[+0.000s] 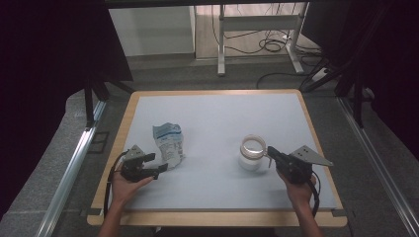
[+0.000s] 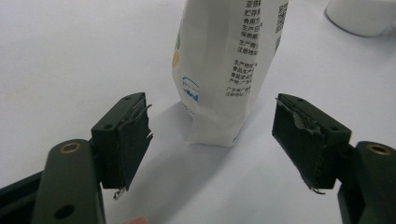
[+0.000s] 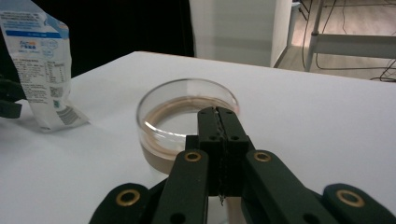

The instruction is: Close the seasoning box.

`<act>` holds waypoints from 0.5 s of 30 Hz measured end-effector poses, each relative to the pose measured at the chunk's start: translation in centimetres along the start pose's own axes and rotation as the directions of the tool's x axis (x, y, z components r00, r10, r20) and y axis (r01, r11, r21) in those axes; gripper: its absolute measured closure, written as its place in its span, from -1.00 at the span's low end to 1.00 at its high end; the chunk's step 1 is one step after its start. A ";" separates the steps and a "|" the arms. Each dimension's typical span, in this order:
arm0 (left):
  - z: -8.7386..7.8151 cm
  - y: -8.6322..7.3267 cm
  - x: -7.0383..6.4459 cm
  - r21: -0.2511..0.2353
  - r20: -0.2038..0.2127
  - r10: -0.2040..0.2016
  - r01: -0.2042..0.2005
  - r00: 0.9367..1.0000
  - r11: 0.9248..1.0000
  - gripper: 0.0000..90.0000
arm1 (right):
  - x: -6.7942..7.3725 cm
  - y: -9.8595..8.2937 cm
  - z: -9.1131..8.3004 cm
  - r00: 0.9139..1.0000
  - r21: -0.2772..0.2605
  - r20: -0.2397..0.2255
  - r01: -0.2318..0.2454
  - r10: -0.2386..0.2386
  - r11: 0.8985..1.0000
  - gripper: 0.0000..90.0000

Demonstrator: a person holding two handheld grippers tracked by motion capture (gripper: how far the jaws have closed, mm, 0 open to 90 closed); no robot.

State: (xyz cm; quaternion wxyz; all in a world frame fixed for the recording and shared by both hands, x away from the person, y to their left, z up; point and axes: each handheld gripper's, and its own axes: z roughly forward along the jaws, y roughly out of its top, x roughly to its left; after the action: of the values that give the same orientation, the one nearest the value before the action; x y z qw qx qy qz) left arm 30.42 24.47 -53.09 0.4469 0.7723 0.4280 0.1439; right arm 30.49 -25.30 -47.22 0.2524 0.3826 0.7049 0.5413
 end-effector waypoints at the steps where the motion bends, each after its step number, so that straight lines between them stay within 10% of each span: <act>1: 0.0 0.0 0.0 0.000 0.000 0.001 -0.001 1.000 1.000 -0.40 | -0.3 -0.1 -0.3 1.000 -0.002 0.010 -0.002 0.002 1.000 0.95; 15: 0.1 -0.1 -0.1 0.003 0.001 0.001 -0.001 1.000 1.000 -0.40 | -4.1 -1.9 -1.0 0.998 0.062 0.064 -0.033 0.029 0.998 0.18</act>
State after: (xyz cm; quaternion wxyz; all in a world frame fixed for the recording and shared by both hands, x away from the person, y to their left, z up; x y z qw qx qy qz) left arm 30.40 24.40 -53.17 0.4460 0.7733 0.4274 0.1433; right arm 31.57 -29.44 -49.02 0.2536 0.4182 0.7073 0.5104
